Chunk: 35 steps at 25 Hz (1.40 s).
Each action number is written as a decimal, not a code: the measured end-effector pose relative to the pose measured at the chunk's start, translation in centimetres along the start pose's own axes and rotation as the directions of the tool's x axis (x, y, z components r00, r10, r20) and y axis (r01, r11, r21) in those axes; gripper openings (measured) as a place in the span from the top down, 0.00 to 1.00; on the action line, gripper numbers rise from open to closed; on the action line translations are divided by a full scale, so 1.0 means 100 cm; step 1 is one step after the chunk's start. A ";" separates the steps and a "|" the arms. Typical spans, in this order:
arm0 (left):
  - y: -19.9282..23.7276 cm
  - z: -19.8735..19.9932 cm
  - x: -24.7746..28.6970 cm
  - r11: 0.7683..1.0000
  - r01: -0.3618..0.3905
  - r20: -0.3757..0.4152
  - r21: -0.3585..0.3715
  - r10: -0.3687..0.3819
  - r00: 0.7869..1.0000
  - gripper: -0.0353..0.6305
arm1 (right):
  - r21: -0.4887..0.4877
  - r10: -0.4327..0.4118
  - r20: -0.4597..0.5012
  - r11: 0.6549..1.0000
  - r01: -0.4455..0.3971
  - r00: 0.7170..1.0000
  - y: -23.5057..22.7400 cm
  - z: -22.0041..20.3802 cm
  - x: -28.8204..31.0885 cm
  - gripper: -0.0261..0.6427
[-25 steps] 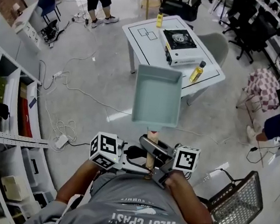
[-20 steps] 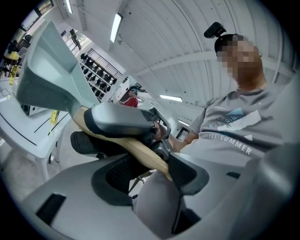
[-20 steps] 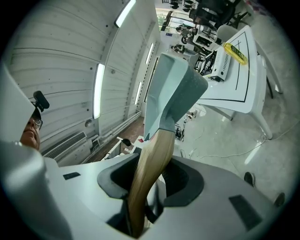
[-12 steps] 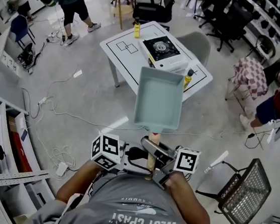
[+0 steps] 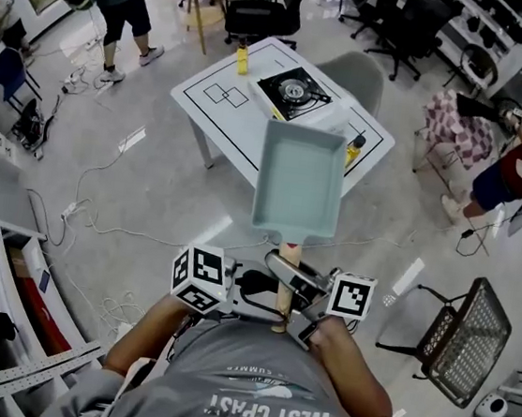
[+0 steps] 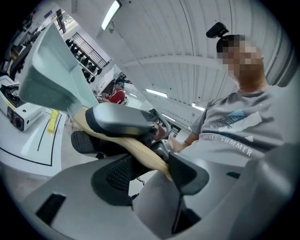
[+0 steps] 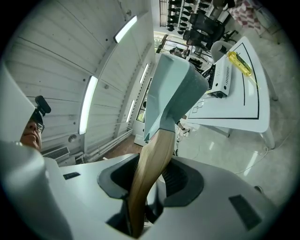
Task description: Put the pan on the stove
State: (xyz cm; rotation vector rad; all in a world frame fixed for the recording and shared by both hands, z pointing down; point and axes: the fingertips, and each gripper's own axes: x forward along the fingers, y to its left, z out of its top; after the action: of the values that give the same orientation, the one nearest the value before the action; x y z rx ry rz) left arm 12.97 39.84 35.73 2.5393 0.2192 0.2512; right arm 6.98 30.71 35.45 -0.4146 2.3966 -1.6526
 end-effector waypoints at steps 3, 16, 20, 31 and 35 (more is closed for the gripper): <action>0.006 0.001 -0.019 1.000 0.013 -0.009 0.005 -0.013 1.000 0.62 | -0.001 -0.015 0.015 1.000 0.015 1.000 -0.004 0.004 0.018 0.72; 0.025 0.008 -0.081 0.999 0.045 -0.008 0.016 -0.045 0.999 0.62 | -0.011 -0.021 0.039 1.000 0.021 0.999 -0.004 0.017 0.080 0.72; 0.038 0.015 -0.089 0.999 0.032 0.005 0.018 -0.032 0.999 0.62 | -0.019 -0.022 0.023 1.000 0.022 1.000 -0.009 0.029 0.092 0.72; 0.099 0.049 -0.118 0.997 -0.079 0.054 -0.017 0.079 0.995 0.62 | 0.011 0.036 -0.081 0.999 -0.035 0.996 -0.032 0.078 0.137 0.72; 0.128 0.067 -0.120 0.994 -0.101 0.072 -0.027 0.103 0.992 0.62 | 0.019 0.044 -0.106 0.999 -0.042 0.993 -0.044 0.106 0.145 0.72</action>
State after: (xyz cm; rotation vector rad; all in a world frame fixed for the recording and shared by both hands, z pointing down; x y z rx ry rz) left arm 4.19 23.29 35.81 2.5343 0.0577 0.1982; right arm -2.79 14.96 35.67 -0.2766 2.4466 -1.7155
